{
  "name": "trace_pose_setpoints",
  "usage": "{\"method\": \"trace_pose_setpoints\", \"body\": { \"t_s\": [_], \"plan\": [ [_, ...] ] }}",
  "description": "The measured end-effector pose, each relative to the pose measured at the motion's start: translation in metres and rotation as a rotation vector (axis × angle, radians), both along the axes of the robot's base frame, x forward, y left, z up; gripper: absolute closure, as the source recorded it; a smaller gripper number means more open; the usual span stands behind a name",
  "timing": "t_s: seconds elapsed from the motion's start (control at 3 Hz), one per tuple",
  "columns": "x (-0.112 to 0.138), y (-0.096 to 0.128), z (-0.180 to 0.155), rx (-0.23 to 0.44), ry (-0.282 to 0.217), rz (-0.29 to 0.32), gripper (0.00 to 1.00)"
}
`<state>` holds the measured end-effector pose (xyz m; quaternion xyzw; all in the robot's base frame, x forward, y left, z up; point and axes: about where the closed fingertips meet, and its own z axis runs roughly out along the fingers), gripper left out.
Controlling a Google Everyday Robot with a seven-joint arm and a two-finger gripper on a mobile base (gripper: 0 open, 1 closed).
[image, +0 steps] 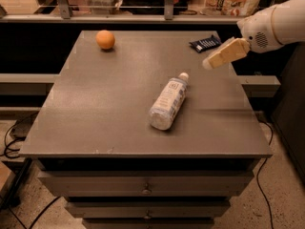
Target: Pick rxbar blueberry
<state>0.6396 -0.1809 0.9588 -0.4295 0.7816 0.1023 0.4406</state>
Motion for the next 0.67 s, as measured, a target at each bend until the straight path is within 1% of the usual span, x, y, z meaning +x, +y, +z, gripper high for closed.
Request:
{"method": "trace_pose_setpoints", "body": {
  "t_s": [0.33,0.67],
  "plan": [
    [0.033,0.016,-0.010,0.070,-0.026,-0.027,0.00],
    [0.086,0.022,-0.020,0.230,-0.086,-0.113,0.00]
  ]
}}
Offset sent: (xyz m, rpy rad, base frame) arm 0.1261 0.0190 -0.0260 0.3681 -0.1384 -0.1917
